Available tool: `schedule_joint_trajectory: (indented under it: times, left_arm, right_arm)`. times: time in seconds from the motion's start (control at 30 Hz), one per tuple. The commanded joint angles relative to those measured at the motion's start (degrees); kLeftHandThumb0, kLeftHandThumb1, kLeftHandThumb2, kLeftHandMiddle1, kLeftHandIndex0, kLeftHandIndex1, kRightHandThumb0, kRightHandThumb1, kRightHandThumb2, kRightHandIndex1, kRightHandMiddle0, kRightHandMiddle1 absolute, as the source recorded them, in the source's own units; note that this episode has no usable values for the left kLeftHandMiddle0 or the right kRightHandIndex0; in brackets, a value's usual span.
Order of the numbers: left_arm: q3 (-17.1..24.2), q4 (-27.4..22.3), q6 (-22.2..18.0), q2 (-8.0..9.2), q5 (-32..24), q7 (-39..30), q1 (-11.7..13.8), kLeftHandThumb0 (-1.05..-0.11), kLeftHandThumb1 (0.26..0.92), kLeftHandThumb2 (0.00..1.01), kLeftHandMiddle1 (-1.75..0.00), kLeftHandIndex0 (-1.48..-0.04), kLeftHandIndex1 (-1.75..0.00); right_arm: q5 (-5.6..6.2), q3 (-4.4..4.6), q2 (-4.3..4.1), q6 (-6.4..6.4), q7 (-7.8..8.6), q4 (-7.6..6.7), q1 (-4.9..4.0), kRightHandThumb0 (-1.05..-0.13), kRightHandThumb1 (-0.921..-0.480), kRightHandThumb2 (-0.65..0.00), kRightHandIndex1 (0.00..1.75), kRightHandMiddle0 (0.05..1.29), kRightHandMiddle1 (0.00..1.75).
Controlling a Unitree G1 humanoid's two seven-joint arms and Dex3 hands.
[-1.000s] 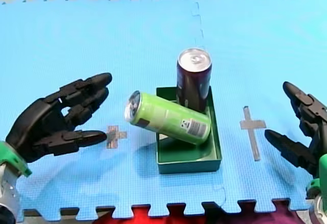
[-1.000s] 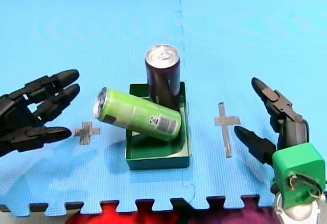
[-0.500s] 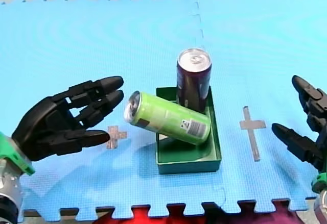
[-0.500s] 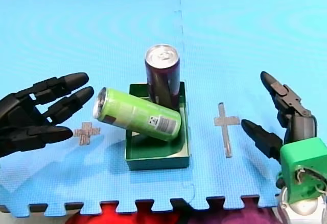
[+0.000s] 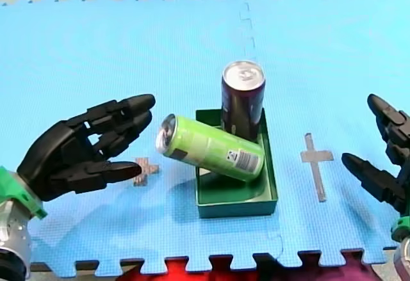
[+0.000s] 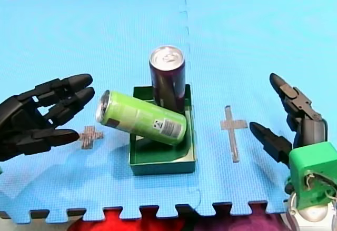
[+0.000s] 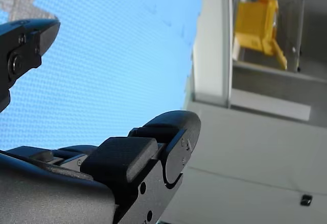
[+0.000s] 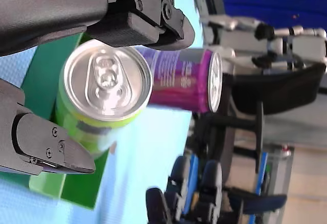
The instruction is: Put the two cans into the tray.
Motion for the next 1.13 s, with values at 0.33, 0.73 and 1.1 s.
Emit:
schedule_joint_trajectory:
  times: [0.33, 0.73, 1.1]
  left_arm:
    - [-0.1, 0.4, -2.2, 0.61, 0.4, 3.1, 0.4, -1.048, 0.813, 0.0, 0.0, -0.36, 0.0]
    - [-0.3, 0.8, -2.6, 0.65, 0.5, 3.4, 0.3, -1.048, 0.804, 0.0, 0.0, -0.35, 0.0]
    - [-0.5, 0.7, -2.6, 0.58, 0.5, 3.9, 0.0, -1.048, 0.801, 0.0, 0.0, -0.35, 0.0]
  right_arm:
    - [0.86, -0.52, -0.47, 0.13, 0.64, -0.82, 0.45, -0.48, -0.748, 0.0, 0.0, 0.67, 0.0]
    - [1.02, -0.64, -0.24, 0.62, 0.82, -2.07, 1.06, -0.48, -0.748, 0.0, 0.0, 0.67, 0.0]
    - [1.27, -0.74, -0.2, 2.23, 1.1, -3.87, 1.52, -0.477, -0.75, 0.0, 0.0, 0.66, 0.0]
